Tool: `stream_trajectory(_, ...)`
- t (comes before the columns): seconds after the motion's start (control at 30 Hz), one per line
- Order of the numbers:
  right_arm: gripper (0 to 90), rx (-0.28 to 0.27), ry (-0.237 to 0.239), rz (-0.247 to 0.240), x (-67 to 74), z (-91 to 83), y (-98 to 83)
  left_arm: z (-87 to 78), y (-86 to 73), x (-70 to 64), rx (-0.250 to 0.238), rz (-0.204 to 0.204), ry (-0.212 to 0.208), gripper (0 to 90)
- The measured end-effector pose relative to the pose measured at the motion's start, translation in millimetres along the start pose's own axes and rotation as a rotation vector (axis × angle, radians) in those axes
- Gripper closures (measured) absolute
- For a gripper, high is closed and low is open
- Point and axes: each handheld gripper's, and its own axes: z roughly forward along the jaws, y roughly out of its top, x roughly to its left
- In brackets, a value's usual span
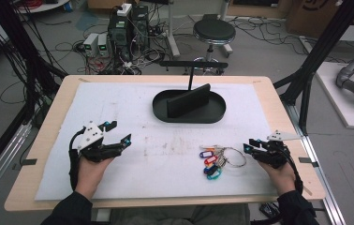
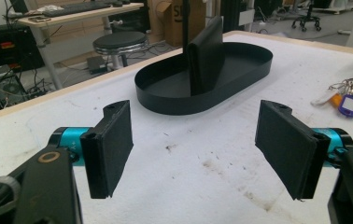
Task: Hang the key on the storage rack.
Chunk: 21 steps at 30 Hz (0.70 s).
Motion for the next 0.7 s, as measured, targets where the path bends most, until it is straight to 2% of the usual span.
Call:
stream_trajectory(0.1,65.5,0.026,0.012,0.006,0.4,2.6,-0.8,1.1,-1.1,-0.6,0.005,0.004,-0.005,27.5)
stream_trajectory(0.17,67.3,0.084,0.019,0.005,1.3,10.1,-3.3,2.0,-2.0,-0.7,0.008,0.002,-0.011,27.5)
stream_trajectory(0.33,71.7,0.143,0.024,0.003,4.0,17.7,-5.1,2.4,-2.1,-2.0,0.007,0.009,-0.017,27.5)
stream_trajectory(0.4,75.9,0.163,0.003,-0.024,6.8,19.7,-5.5,2.8,-2.2,-2.7,0.007,0.009,-0.018,27.5)
stream_trajectory(0.47,79.0,0.163,-0.023,-0.049,9.3,20.0,-5.8,3.5,-2.3,-3.5,0.006,0.010,-0.020,27.5)
stream_trajectory(0.57,86.4,0.161,-0.032,-0.055,8.5,20.2,-6.1,3.9,-2.0,-5.0,0.008,0.014,-0.022,27.5)
stream_trajectory(0.7,87.2,0.165,-0.029,-0.050,7.1,20.3,-4.6,3.6,-1.4,-6.9,0.005,0.019,-0.025,27.5)
